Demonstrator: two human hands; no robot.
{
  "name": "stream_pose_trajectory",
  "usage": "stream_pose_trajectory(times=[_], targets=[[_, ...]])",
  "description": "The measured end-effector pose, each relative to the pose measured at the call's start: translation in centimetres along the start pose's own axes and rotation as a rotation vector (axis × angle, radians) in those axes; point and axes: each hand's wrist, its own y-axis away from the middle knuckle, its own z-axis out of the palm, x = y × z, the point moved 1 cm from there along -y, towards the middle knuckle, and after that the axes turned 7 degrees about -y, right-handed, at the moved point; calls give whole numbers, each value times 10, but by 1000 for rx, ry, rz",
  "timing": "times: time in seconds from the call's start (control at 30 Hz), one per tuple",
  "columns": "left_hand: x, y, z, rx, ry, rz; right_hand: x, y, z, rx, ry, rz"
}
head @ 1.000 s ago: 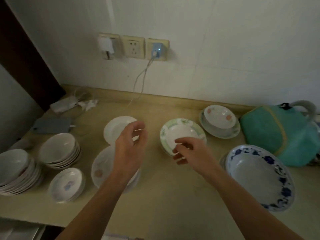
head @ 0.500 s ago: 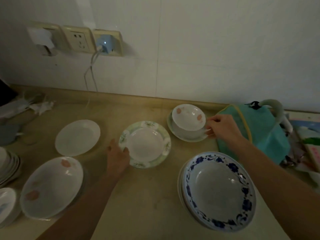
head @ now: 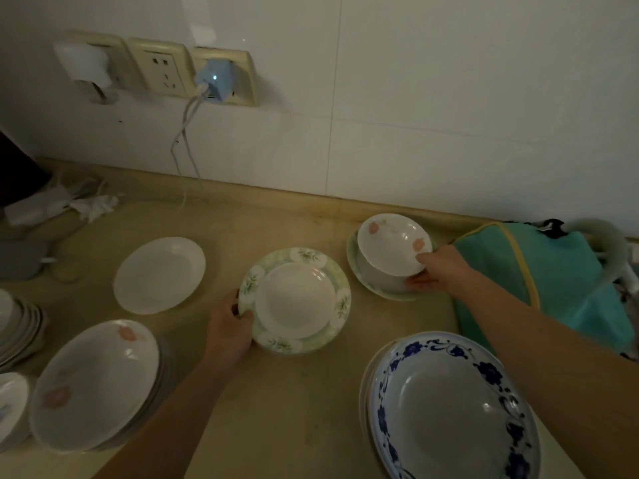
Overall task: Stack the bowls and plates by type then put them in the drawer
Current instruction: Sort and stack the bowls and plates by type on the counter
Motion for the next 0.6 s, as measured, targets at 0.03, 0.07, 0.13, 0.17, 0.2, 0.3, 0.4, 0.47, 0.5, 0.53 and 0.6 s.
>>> stream_pose_trajectory(times=[0.03, 0.07, 0.13, 0.17, 0.2, 0.3, 0.4, 0.47, 0.5, 0.53, 0.6], targets=[[0, -1, 0, -1, 6, 4, 0, -1, 2, -5, -31, 13], [-1, -1, 1, -2, 12, 12, 0, -2, 3, -4, -55, 20], [-1, -1, 0, 2, 16, 30, 0, -5, 4, -3, -86, 22], [-1, -2, 0, 8, 6, 38, 0, -6, 5, -7, -99, 22], [0, -3, -1, 16, -14, 45, 1, -7, 5, -10, -113, 20], [7, -4, -5, 102, -134, 78, 1, -8, 5, -24, -185, 12], [25, -1, -9, 275, -261, 265, -4, -4, 3, -76, -239, -26], [40, 0, -10, 325, -242, 371, -12, 3, 2, -130, -232, -93], [48, 0, -9, 306, -200, 395, -17, 8, 2, -157, -211, -138], [56, -1, -7, 257, -138, 398, -23, 13, 4, -184, -181, -189], [71, -1, 0, 87, 52, 346, -34, 26, 10, -232, -97, -299]])
